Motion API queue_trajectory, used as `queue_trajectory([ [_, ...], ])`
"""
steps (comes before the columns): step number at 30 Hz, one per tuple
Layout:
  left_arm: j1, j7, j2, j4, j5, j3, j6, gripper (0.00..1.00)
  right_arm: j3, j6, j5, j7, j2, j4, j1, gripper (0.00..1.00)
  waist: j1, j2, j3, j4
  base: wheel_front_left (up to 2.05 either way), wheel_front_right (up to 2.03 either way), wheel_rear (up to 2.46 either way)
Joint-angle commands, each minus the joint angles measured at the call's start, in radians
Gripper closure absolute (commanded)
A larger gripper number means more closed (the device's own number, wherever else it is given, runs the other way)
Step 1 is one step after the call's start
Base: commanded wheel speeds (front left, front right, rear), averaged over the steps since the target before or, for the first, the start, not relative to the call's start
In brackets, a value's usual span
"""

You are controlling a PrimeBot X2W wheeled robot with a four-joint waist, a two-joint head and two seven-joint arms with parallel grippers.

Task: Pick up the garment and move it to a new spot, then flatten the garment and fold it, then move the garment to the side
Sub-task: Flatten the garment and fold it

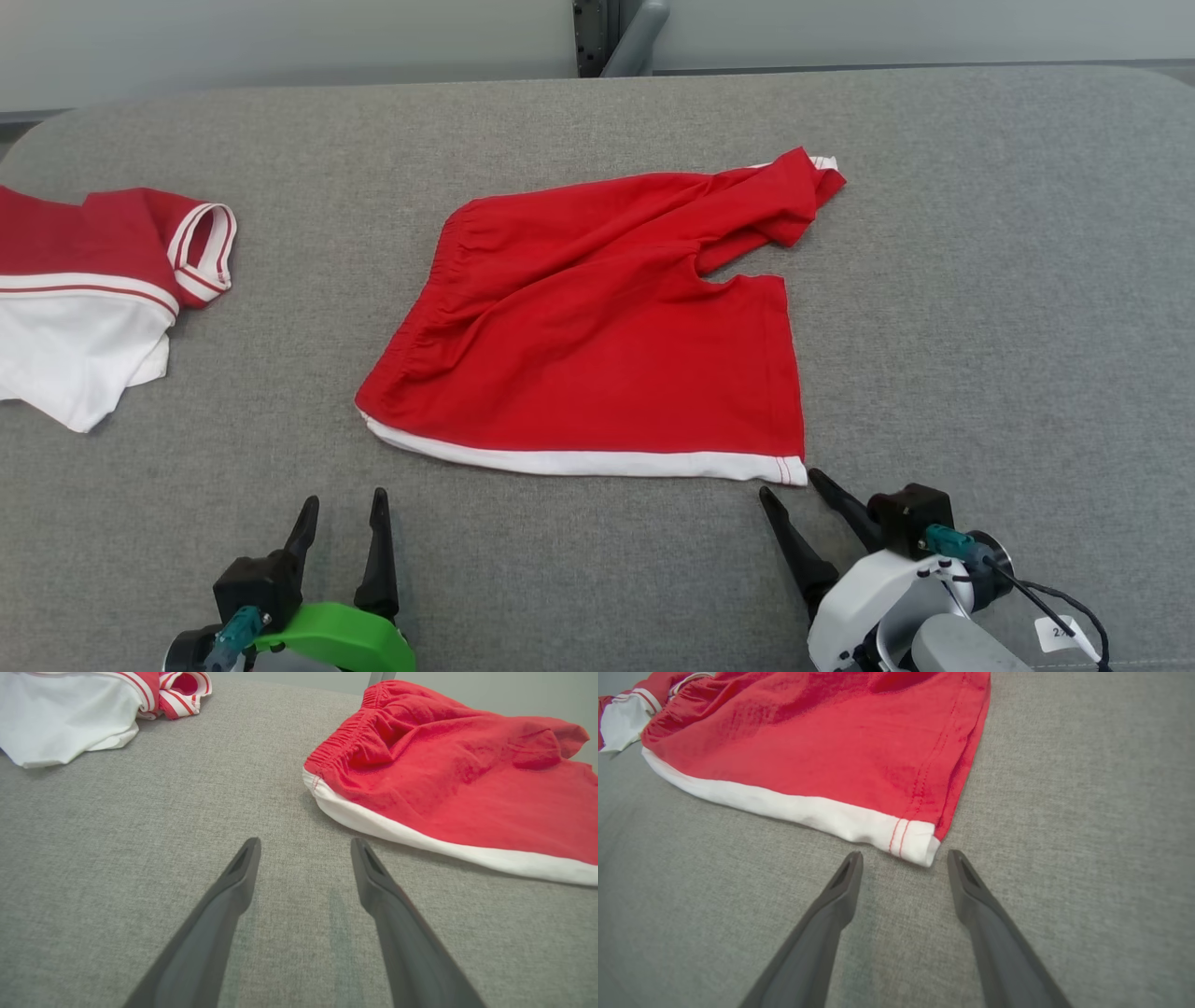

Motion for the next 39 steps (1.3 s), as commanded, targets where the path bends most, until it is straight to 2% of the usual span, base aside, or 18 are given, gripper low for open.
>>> queue_trajectory([
  [1, -0.017, 0.0, 0.003, -0.004, -0.005, 0.0, 0.009, 0.0, 0.005, 0.0, 0.009, 0.0, -0.008, 0.001, -0.019, 0.12, 0.0, 0.0, 0.008, 0.006, 0.0, 0.0, 0.0],
  [2, -0.019, 0.0, 0.003, -0.004, -0.006, -0.001, 0.008, 0.0, 0.009, 0.0, 0.012, 0.0, -0.009, 0.002, -0.019, 0.15, 0.0, 0.0, 0.01, 0.006, 0.0, 0.0, 0.0],
  [5, -0.024, 0.0, 0.003, -0.004, -0.008, -0.005, 0.009, 0.0, 0.011, 0.0, 0.009, 0.0, -0.011, -0.01, -0.017, 0.17, 0.0, 0.0, 0.015, 0.006, 0.0, 0.0, 0.0],
  [7, -0.027, 0.0, 0.003, -0.003, -0.011, -0.008, 0.009, 0.0, 0.014, 0.0, 0.002, 0.0, -0.012, -0.016, -0.019, 0.15, 0.0, 0.0, 0.02, 0.005, 0.0, 0.0, 0.0],
  [9, -0.032, 0.0, 0.003, -0.003, -0.013, -0.009, 0.009, 0.0, 0.02, 0.0, -0.001, 0.0, -0.011, -0.019, -0.021, 0.18, 0.0, 0.0, 0.023, 0.004, 0.0, 0.0, 0.0],
  [10, -0.035, 0.0, 0.003, -0.002, -0.015, -0.01, 0.009, 0.0, 0.024, 0.0, -0.002, 0.0, -0.011, -0.02, -0.023, 0.49, 0.0, 0.0, 0.026, 0.003, 0.0, 0.0, 0.0],
  [11, -0.035, 0.0, 0.003, -0.001, -0.015, -0.011, 0.009, 0.0, 0.028, 0.0, -0.003, 0.0, -0.011, -0.021, -0.023, 0.59, 0.0, 0.0, 0.027, 0.003, 0.0, 0.0, 0.0],
  [13, -0.035, 0.0, 0.003, -0.002, -0.015, -0.009, 0.009, 0.0, 0.028, 0.0, -0.007, 0.0, -0.014, -0.031, -0.025, 1.0, 0.0, 0.0, 0.028, 0.001, 0.0, 0.0, 0.0],
  [21, -0.042, 0.0, 0.003, 0.007, -0.002, 0.002, 0.012, 0.0, 0.001, 0.0, -0.033, 0.0, -0.066, -0.038, 0.009, 1.0, 0.0, 0.0, 0.028, -0.011, 0.0, 0.0, 0.0],
  [29, -0.055, 0.0, 0.003, 0.006, -0.021, -0.003, -0.037, 0.0, -0.065, 0.0, -0.056, 0.0, -0.104, -0.052, 0.047, 1.0, 0.0, 0.0, 0.032, -0.043, 0.0, 0.0, 0.0],
  [34, -0.068, 0.0, 0.003, -0.003, -0.055, -0.019, -0.07, 0.0, -0.073, 0.0, -0.064, 0.0, -0.099, -0.053, 0.039, 1.0, 0.0, 0.0, 0.039, -0.058, 0.0, 0.0, 0.0],
  [39, -0.074, 0.0, 0.004, 0.014, -0.063, -0.028, -0.079, 0.0, -0.069, 0.0, -0.069, 0.0, -0.093, -0.053, 0.03, 1.0, 0.0, 0.0, 0.041, -0.068, 0.0, 0.0, 0.0],
])
